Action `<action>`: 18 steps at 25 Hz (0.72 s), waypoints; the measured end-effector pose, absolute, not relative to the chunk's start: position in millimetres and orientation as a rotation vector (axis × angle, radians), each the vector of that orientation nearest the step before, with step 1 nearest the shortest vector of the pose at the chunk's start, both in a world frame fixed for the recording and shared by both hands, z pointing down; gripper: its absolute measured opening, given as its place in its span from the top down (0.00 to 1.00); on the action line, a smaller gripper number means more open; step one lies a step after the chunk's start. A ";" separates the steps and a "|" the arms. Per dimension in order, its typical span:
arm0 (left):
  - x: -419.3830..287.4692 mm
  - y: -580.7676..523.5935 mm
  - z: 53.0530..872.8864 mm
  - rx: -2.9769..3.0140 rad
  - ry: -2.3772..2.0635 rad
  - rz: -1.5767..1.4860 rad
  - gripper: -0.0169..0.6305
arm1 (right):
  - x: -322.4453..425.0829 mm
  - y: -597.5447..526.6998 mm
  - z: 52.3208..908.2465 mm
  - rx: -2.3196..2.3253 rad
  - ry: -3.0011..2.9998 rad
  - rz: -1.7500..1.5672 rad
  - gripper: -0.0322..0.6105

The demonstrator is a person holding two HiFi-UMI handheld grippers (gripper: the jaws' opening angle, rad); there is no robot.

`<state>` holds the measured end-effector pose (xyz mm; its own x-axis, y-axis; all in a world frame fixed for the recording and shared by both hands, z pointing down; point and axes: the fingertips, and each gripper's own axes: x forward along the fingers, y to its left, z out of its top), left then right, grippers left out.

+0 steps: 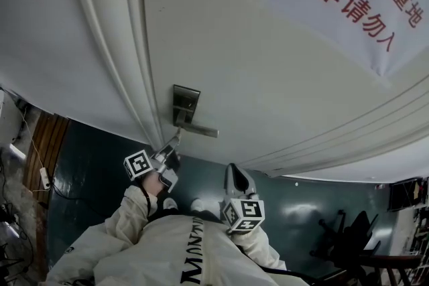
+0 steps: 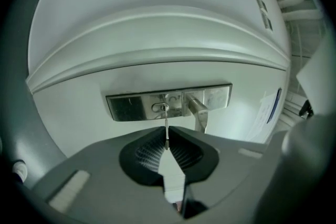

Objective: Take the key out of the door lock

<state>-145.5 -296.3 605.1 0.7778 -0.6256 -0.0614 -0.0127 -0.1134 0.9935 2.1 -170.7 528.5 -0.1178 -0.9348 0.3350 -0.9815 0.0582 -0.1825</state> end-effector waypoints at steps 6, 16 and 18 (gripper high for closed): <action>-166.1 -281.4 598.8 1.796 -0.665 -0.427 0.94 | -5.4 -172.5 528.3 1.977 -2.214 0.550 0.95; -200.9 -266.1 559.5 2.250 -1.017 -0.147 0.94 | -11.1 -178.0 525.5 1.953 -2.258 0.542 0.95; -203.9 -262.7 549.8 2.320 -1.070 -0.108 0.94 | -13.1 -180.4 525.4 1.945 -2.271 0.541 0.95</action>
